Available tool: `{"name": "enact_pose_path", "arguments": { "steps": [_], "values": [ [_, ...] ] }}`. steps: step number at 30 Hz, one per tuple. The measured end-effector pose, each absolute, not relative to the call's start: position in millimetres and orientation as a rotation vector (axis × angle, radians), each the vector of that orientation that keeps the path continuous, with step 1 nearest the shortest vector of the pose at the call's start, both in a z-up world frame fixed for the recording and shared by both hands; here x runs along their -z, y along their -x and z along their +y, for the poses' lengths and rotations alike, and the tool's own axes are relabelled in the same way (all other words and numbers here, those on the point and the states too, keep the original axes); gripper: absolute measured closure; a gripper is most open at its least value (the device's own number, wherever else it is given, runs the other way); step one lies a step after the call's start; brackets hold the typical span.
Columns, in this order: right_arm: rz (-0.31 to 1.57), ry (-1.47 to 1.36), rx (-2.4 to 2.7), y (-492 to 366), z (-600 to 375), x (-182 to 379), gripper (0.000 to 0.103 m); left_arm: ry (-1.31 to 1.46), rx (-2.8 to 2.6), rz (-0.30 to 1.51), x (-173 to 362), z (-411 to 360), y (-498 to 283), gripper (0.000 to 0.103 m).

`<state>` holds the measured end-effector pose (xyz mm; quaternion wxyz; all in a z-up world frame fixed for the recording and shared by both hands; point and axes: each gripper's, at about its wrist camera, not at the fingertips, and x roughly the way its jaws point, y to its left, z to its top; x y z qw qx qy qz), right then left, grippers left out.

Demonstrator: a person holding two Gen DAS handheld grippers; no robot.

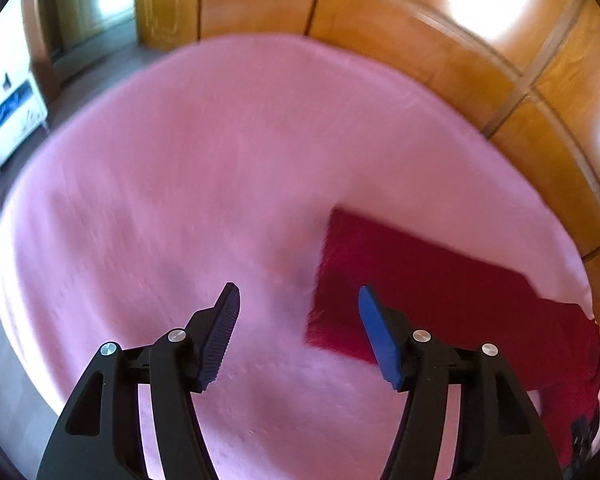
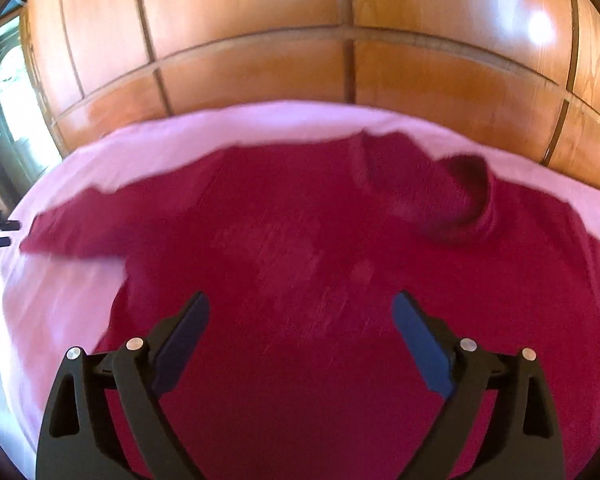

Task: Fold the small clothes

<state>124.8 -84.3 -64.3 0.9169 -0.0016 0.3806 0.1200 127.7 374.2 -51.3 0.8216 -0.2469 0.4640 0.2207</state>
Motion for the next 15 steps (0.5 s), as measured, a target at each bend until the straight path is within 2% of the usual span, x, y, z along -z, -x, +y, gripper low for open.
{"name": "enact_pose_path", "arguments": {
  "steps": [2,5,6,7,8,15],
  "values": [
    [0.798,0.003,-0.246,-122,-82,71,0.009,0.523,-0.497,0.993,65,374,-131,0.034],
    [0.83,-0.004,-0.226,-127,-81,82,0.009,0.492,-0.509,0.936,67,369,-137,0.035],
    [0.844,-0.008,-0.224,-130,-82,84,0.008,0.488,-0.473,0.922,67,364,-140,0.043],
    [0.849,-0.004,-0.224,-132,-82,85,0.007,0.49,-0.432,0.913,67,360,-143,0.082],
    [0.852,0.008,-0.223,-131,-80,86,0.005,0.489,-0.395,0.921,67,354,-146,0.094],
    [0.858,0.028,-0.211,-132,-74,88,0.002,0.439,-0.493,0.75,26,356,-94,0.097]
  ]
}}
